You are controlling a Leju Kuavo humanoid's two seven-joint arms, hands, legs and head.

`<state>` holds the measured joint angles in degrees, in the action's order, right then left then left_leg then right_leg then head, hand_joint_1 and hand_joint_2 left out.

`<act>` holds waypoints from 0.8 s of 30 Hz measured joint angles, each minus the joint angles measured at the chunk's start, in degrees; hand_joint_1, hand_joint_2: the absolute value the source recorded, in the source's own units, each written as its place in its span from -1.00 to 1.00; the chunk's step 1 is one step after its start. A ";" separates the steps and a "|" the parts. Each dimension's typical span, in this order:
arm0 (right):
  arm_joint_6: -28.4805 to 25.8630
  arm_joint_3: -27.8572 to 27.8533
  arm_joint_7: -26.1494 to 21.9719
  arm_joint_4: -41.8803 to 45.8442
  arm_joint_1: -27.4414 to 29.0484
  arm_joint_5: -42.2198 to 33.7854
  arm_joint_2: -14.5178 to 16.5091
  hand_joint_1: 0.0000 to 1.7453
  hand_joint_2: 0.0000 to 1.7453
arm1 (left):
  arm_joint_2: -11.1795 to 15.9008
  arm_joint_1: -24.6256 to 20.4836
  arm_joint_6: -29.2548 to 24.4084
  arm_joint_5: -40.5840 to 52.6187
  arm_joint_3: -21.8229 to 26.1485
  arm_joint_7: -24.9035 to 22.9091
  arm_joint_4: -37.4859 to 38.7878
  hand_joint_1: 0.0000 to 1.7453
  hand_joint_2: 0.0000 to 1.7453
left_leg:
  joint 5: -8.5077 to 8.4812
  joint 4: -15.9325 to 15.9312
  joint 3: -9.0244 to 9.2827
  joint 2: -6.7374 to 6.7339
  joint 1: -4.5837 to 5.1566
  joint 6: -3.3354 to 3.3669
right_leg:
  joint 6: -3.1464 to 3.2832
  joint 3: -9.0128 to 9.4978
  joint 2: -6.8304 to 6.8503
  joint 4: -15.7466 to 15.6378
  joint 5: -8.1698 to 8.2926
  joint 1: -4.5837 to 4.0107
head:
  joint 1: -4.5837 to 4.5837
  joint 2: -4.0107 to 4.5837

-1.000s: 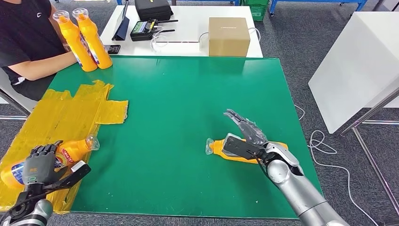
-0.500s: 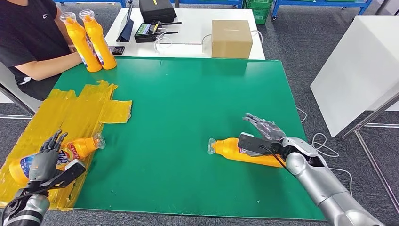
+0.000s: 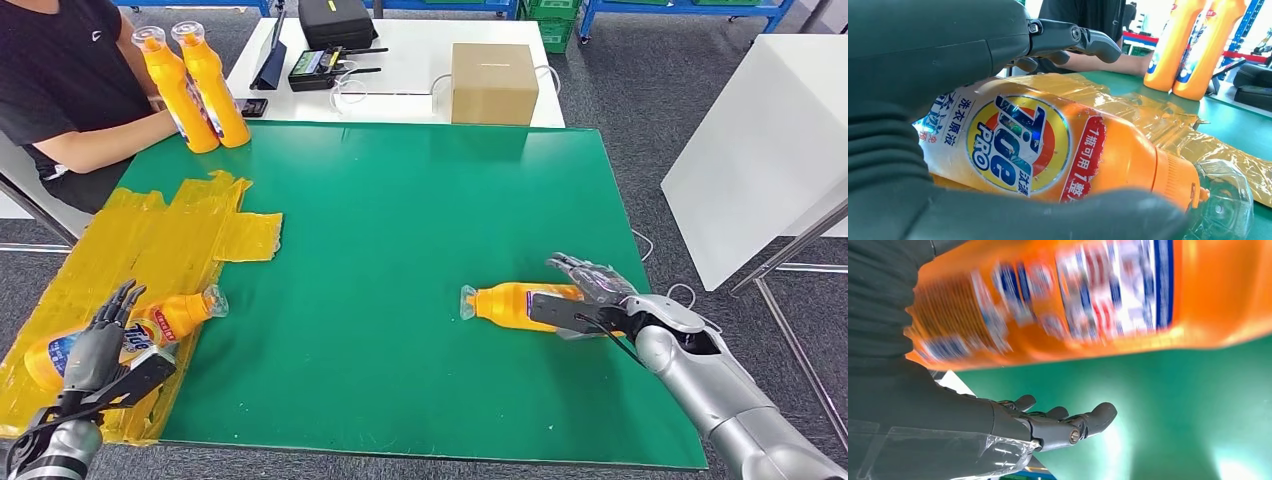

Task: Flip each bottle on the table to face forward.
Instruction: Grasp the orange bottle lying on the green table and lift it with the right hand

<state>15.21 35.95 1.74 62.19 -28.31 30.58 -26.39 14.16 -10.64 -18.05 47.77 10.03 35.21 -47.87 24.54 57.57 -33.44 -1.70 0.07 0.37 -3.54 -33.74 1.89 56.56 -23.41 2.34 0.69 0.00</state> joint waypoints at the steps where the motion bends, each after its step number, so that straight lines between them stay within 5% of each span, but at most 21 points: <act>1: 0.00 0.16 0.02 -0.07 0.00 0.00 -0.08 -1.00 1.00 | 0.00 0.07 0.00 -0.01 0.00 0.00 -0.08 -1.00 -1.00 | 0.00 0.00 0.00 0.00 0.00 0.00 | 0.00 0.00 0.00 0.00 0.00 0.00 | 0.00 0.00; 10: 0.56 0.97 0.31 -0.67 0.02 0.42 -0.57 -1.00 1.00 | -0.10 0.46 0.96 -2.42 -0.01 1.60 -0.63 -1.00 -1.00 | 0.00 0.00 -0.01 -0.01 0.01 0.00 | 0.00 -0.03 0.00 0.00 0.00 0.00 | 0.01 0.00; 16: 1.63 1.91 1.20 -1.34 1.21 2.33 -1.38 -1.00 1.00 | -1.78 2.35 8.45 -19.63 0.09 4.73 -6.03 -1.00 -1.00 | 0.01 0.03 -0.06 -0.08 0.00 0.01 | -0.02 -0.17 -0.07 -0.01 0.02 -0.02 | -0.02 0.00; 20: 2.36 2.56 1.87 -2.08 1.71 4.99 -1.48 0.92 1.00 | -3.60 3.34 14.63 -32.40 0.85 4.76 -12.13 -1.00 -1.00 | 0.03 0.04 -0.10 -0.12 -0.02 0.01 | -0.02 -0.25 -0.11 -0.05 0.02 -0.05 | -0.02 0.00; 24: 3.95 4.22 2.09 -3.52 1.17 7.85 -1.52 1.00 1.00 | -5.84 3.19 19.51 -38.51 2.99 4.79 -17.06 -1.00 -1.00 | 0.07 0.04 -0.02 -0.15 -0.06 -0.02 | -0.02 -0.20 -0.19 -0.12 0.02 -0.09 | -0.03 0.00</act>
<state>19.16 40.17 3.84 58.67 -27.14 38.42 -27.92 8.32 -7.45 1.46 9.26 13.02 40.00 -64.92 24.61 57.61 -33.46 -1.85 0.00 0.35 -3.56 -33.94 1.71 56.44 -23.39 2.25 0.67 0.00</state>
